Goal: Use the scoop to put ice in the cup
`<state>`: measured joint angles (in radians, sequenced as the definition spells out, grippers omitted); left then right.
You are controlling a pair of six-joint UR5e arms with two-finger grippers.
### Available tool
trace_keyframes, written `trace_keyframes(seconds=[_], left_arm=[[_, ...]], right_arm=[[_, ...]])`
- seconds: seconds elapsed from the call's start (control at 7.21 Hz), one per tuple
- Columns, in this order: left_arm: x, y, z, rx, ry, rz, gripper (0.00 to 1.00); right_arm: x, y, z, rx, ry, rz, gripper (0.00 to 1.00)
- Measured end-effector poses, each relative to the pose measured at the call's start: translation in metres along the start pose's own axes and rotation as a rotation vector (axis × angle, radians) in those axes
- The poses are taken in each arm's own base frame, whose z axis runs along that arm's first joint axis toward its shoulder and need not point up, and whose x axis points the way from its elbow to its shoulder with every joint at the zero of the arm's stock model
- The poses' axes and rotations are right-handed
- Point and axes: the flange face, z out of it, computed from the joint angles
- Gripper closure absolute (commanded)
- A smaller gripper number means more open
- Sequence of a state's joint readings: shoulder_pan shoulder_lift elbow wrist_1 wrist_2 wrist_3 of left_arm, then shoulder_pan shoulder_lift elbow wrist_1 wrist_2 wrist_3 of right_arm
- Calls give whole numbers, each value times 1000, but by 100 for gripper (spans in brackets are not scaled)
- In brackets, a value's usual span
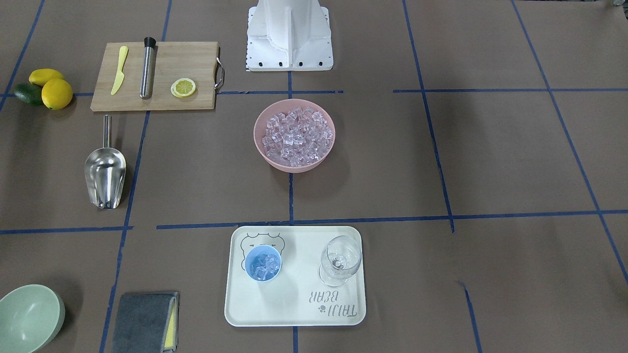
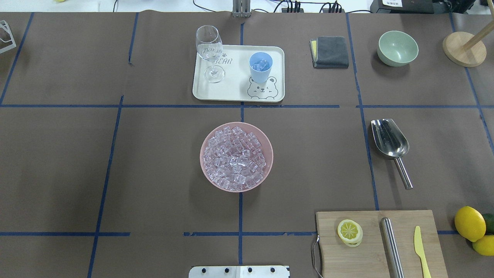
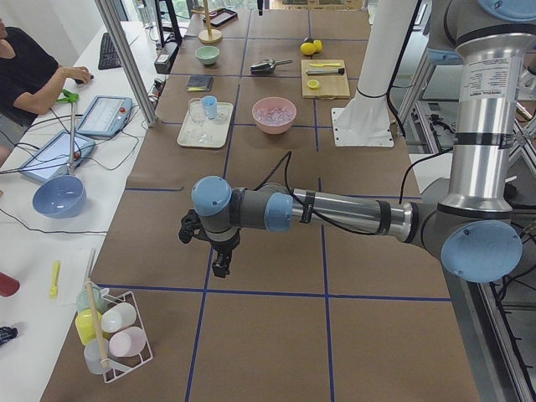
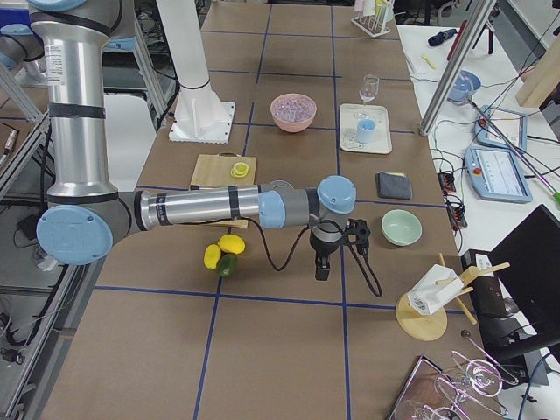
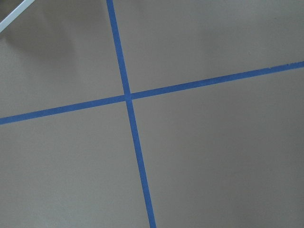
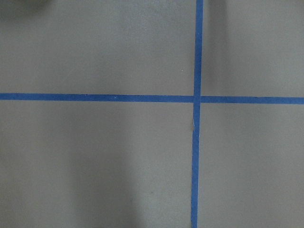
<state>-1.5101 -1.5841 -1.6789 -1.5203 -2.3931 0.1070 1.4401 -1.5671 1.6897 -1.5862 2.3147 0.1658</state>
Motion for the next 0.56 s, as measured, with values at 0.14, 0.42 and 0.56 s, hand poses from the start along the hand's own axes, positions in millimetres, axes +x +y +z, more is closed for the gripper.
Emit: trace_keyframes(seconds=[0.14, 0.42, 0.56], left_arm=[[1, -1, 0, 0, -1, 3, 0], [1, -3, 0, 1, -1, 5, 0], [0, -3, 1, -2, -1, 3, 0]], right_arm=[[0, 0, 0, 0, 0, 1, 0], [3, 0, 5, -10, 0, 5, 0], [3, 0, 6, -11, -1, 6, 0]])
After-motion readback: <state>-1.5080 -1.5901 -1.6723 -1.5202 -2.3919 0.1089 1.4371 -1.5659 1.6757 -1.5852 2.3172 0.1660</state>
